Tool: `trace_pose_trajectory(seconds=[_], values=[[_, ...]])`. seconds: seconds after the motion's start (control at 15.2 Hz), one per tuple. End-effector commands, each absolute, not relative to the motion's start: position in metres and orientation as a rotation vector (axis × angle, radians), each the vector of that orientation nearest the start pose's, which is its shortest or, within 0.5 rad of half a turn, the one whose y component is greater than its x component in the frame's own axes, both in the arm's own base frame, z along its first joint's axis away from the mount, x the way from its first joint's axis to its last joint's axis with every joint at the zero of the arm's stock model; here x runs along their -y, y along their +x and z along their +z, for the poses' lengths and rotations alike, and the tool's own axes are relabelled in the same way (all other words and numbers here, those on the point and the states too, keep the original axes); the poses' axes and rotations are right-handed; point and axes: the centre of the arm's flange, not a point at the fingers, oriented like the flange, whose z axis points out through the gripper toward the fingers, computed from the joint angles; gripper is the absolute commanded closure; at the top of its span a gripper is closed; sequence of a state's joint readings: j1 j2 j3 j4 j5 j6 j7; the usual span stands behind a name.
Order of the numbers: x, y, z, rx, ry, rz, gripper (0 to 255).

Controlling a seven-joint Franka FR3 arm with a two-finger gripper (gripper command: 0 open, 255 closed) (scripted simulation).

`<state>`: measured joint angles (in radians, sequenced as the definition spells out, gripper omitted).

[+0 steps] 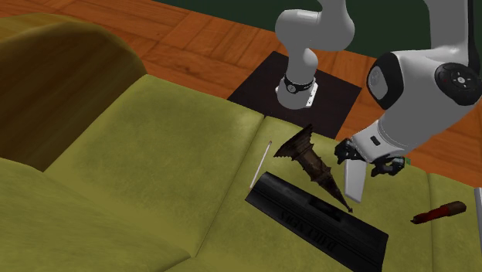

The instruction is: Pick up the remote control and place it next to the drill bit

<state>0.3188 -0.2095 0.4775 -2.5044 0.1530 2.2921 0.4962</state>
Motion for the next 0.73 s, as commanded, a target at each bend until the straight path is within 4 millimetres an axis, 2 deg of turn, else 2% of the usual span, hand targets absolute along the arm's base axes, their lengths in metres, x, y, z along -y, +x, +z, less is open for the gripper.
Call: trace_pose_trajectory(seconds=[0.0, 0.13, 0.66], values=[[-0.318, 0.312, 0.369, 0.294, -3.126, 0.044, 0], [-0.318, 0.312, 0.393, 0.294, -3.126, 0.044, 0], [-0.318, 0.312, 0.393, 0.294, -3.126, 0.044, 0]])
